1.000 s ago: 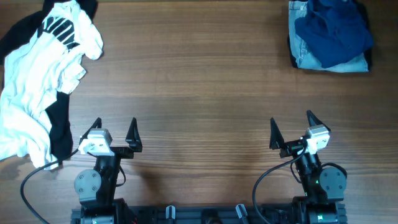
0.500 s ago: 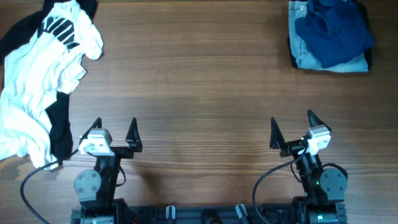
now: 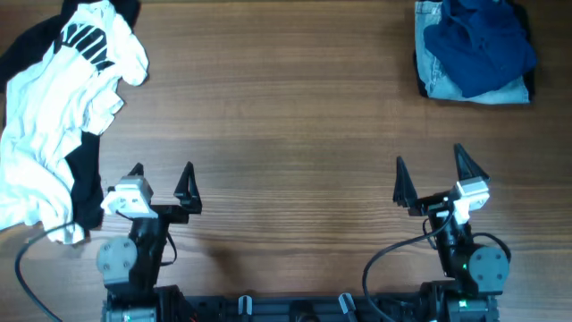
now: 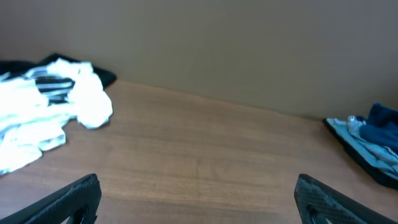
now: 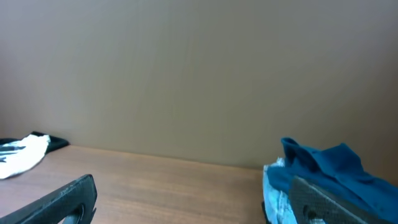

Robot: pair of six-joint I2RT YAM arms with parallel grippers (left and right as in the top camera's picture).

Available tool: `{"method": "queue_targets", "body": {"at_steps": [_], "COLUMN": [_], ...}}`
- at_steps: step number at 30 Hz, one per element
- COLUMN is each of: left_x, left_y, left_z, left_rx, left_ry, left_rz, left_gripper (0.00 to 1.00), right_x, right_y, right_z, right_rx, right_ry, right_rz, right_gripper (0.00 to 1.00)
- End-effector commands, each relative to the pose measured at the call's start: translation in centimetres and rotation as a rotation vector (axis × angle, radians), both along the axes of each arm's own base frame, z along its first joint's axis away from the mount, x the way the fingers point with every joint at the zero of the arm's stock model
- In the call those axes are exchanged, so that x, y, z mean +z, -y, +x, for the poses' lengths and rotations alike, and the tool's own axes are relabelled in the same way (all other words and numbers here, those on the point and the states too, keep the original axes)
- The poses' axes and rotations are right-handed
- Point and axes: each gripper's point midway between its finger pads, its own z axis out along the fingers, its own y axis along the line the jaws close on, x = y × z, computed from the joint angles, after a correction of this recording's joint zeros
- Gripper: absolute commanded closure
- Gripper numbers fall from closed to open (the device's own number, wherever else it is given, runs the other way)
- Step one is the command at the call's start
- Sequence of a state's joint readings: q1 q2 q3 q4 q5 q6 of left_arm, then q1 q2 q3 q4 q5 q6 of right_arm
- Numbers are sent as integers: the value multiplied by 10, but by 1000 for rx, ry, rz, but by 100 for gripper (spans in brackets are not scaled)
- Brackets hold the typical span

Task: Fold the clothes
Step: 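Reach the left gripper into the white shirt pile at left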

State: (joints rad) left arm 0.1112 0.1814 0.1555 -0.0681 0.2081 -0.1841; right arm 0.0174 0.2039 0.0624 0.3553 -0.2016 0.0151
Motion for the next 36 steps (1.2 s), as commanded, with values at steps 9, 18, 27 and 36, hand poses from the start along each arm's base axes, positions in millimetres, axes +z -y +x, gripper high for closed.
{"method": "queue_targets", "body": {"at_steps": [9,18,27,36], "left_x": [22,21,1,-7], "left_y": [0,4,2,-44], "left_z": [35,56,97,175], "left_rx": [-2,-30,-33,79], "left_ry": [-210,-397,-712,-631], "left_rz": [-103,-148,-184,-80], "left_gripper": [0,0,0,0], "right_x": [42,49,54,52], "right_y": [-30,-55,-65,-65], "right_z": [53,110,172,185], "right_rx": [174,330,404,387], "right_ry": [-122,-347,-550,-578], "right_rz": [-19,-13,-120,6], "right_gripper": [0,0,0,1]}}
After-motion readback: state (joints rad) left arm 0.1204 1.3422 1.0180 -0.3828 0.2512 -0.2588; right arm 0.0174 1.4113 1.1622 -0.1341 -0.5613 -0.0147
